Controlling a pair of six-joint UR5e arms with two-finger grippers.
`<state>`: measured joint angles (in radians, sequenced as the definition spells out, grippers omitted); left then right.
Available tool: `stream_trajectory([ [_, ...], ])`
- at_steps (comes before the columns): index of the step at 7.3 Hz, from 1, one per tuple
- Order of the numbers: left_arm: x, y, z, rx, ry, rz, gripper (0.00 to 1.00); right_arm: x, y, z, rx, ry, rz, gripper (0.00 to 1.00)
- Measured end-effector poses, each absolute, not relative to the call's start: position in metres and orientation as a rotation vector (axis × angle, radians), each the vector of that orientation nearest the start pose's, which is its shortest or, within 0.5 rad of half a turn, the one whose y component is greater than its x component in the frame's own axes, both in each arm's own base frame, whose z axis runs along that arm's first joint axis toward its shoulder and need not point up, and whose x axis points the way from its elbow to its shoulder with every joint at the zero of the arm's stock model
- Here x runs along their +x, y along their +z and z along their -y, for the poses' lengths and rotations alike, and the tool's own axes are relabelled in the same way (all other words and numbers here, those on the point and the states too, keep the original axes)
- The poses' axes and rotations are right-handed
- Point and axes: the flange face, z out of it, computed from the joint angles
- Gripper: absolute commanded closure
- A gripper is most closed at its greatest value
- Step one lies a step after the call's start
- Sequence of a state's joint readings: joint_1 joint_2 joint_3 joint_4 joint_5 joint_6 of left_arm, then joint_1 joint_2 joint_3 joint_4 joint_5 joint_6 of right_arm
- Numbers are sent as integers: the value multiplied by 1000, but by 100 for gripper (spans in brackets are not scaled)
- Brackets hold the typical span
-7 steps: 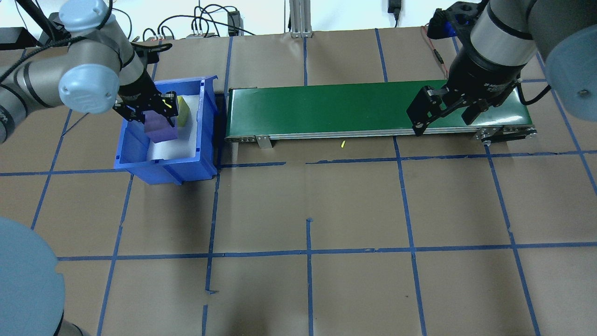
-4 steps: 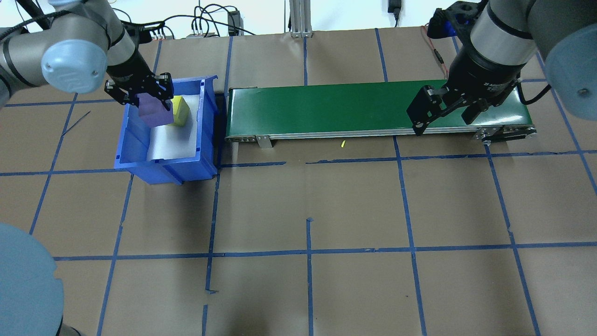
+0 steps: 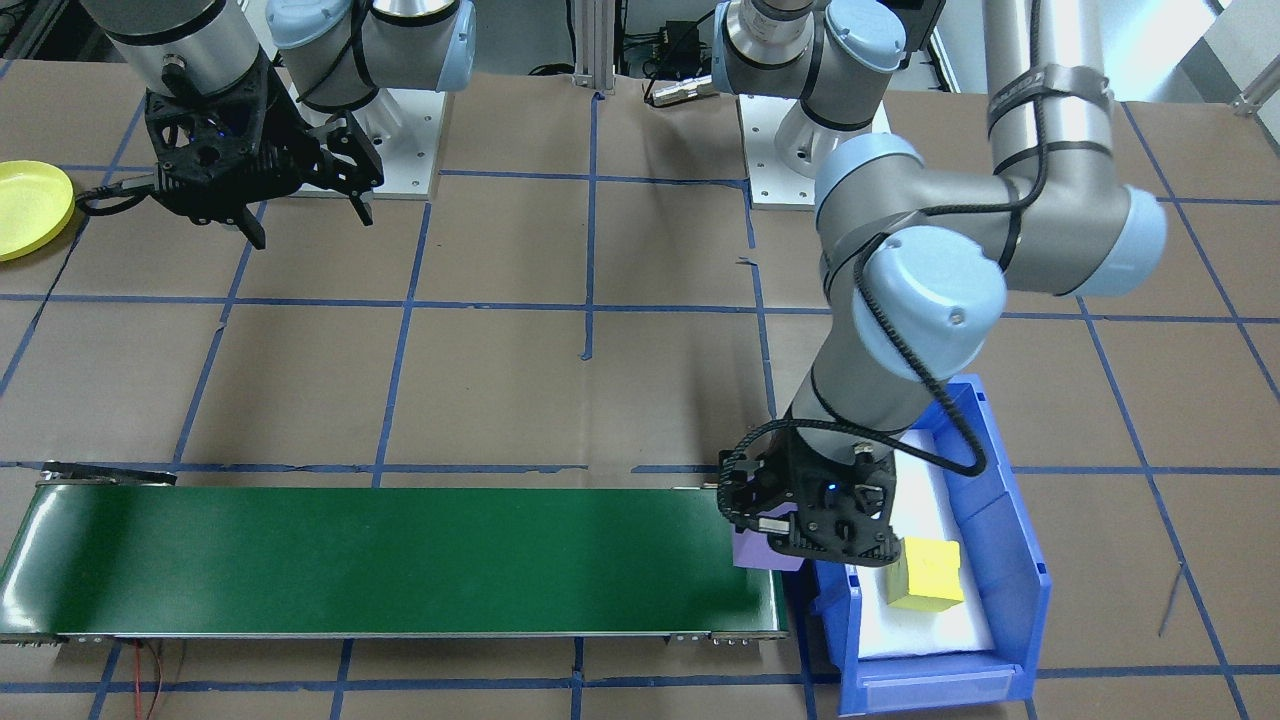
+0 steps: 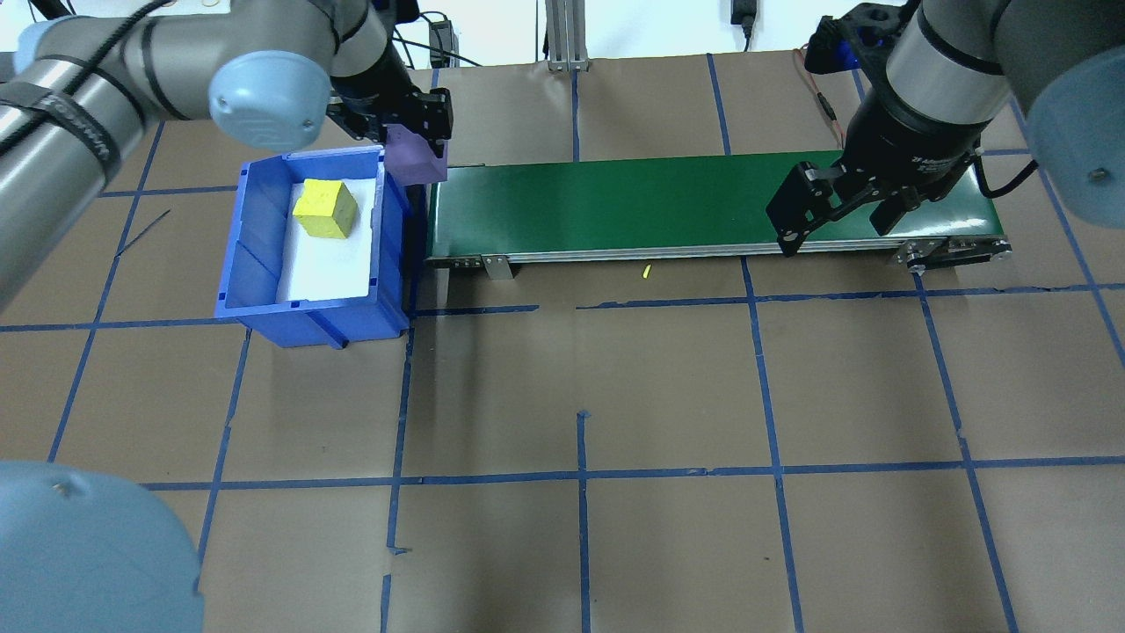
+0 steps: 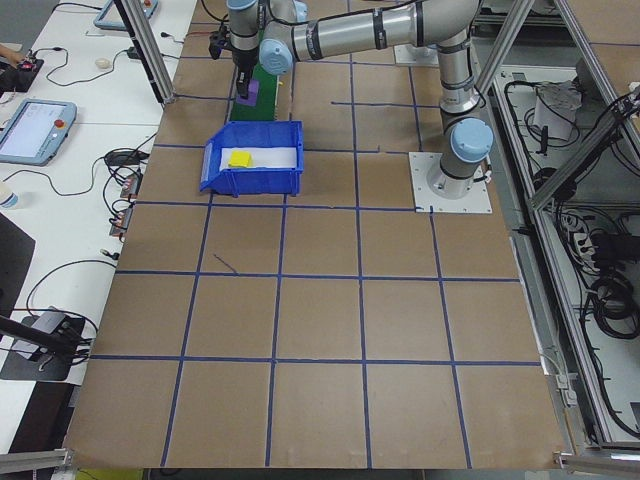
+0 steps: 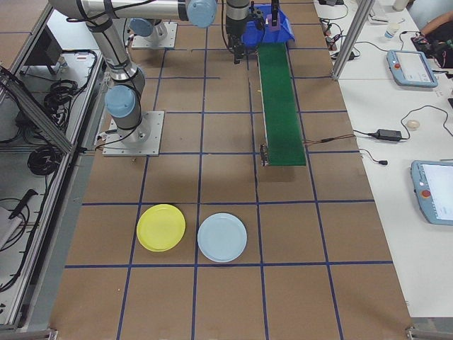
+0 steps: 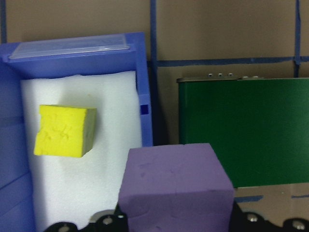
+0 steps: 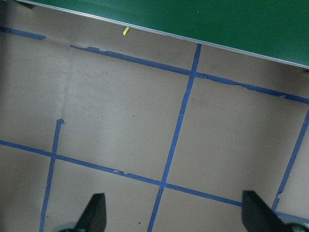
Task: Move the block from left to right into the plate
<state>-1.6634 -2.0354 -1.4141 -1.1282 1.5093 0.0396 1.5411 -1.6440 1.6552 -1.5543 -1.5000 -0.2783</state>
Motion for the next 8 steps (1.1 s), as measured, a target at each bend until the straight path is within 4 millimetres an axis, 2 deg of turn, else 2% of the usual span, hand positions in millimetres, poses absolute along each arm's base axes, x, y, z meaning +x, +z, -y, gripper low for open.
stream_trajectory([
  [1,-216,312,662,247,-195,-3191,66,125,476,463,-379,38,-3052,0],
  [2,-223,290,661,264,-183,-3192,31,123,468,465,-379,52,-3055,1],
  [3,-226,277,659,277,-179,-3191,0,120,454,475,-393,34,-3055,0],
  [4,-227,272,658,278,-178,-3191,0,116,434,499,-415,-1,-3053,1],
  [5,-227,278,656,273,-193,-3191,0,110,414,529,-406,-20,-3045,0],
  [7,-221,327,646,260,-239,-3177,0,109,389,576,-313,-94,-3001,1],
  [8,-199,349,644,215,-230,-3148,0,110,367,600,-291,-143,-2967,1],
])
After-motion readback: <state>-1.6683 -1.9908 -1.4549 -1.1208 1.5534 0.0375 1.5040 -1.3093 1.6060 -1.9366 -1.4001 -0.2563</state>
